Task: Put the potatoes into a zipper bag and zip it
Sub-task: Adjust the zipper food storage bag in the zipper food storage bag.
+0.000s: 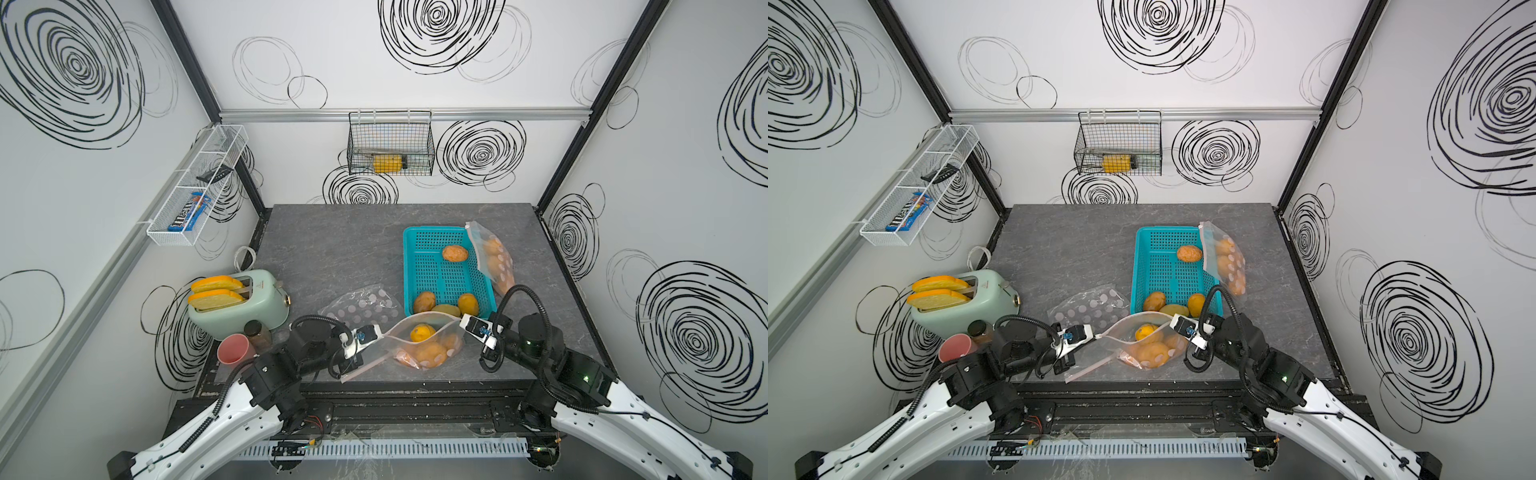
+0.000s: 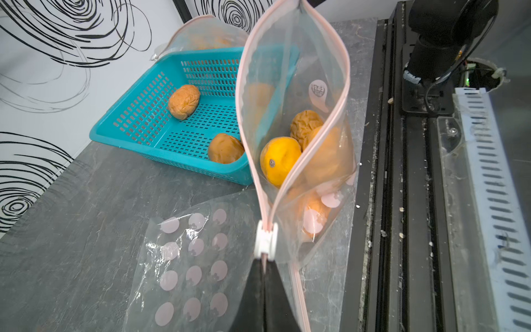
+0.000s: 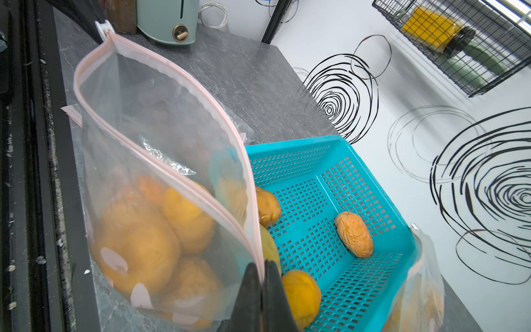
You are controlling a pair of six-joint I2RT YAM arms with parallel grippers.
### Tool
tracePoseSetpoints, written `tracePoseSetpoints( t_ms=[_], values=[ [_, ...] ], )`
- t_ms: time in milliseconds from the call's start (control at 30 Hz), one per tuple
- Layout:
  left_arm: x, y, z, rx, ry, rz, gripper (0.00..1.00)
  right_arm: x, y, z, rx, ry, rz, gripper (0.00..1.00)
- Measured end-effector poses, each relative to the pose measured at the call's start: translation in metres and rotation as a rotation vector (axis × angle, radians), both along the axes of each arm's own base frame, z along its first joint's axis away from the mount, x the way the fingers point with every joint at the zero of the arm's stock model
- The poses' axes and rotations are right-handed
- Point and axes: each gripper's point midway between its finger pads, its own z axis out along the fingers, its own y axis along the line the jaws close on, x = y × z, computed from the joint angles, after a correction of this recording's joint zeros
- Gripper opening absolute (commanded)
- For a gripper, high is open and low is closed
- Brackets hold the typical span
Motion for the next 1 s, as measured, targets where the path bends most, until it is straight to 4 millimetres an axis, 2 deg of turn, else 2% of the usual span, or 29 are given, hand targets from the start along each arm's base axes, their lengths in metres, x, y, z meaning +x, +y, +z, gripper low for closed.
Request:
tracePoseSetpoints(
  t_ms=[33,67,133,167,267,333,467,533,600,700,833,1000],
  values=[
    [0.000,0.000,0.001,-0.001,-0.005,-0.003,0.00,0.000,0.000,0.000,0.000,0.000,0.000,0.01],
    [-0.001,0.000,0.002,-0.002,-0.012,-0.006,0.00,0.000,0.000,0.000,0.001,0.001,0.001,0.15],
    [-0.002,0.001,0.005,0.000,-0.032,-0.014,0.00,-0.001,0.001,0.000,0.004,0.004,0.007,0.49],
    [-0.002,0.002,0.007,-0.001,-0.040,-0.012,0.00,-0.002,0.002,0.000,0.006,0.005,0.013,0.61],
    [0.006,0.009,0.026,0.001,-0.074,0.041,0.00,-0.006,0.006,0.008,0.020,0.010,0.042,0.77],
    [0.013,0.014,0.046,0.000,-0.105,0.087,0.00,-0.009,0.009,0.024,0.047,0.001,0.067,0.80],
    [0.026,0.019,0.085,-0.001,-0.153,0.152,0.00,-0.015,0.018,0.079,0.130,-0.044,0.121,0.80],
    [0.031,0.020,0.094,0.010,-0.156,0.166,0.00,-0.019,0.023,0.102,0.170,-0.062,0.163,0.78],
    [0.034,0.018,0.095,0.024,-0.145,0.170,0.00,-0.026,0.032,0.115,0.198,-0.064,0.222,0.76],
    [0.033,0.015,0.084,0.062,-0.099,0.153,0.00,-0.029,0.051,0.113,0.215,-0.027,0.302,0.70],
    [0.025,0.010,0.073,0.101,-0.021,0.102,0.00,-0.027,0.085,0.088,0.234,0.080,0.389,0.64],
    [0.012,0.005,0.080,0.116,0.068,0.043,0.00,-0.036,0.127,0.066,0.230,0.140,0.503,0.63]
  ],
)
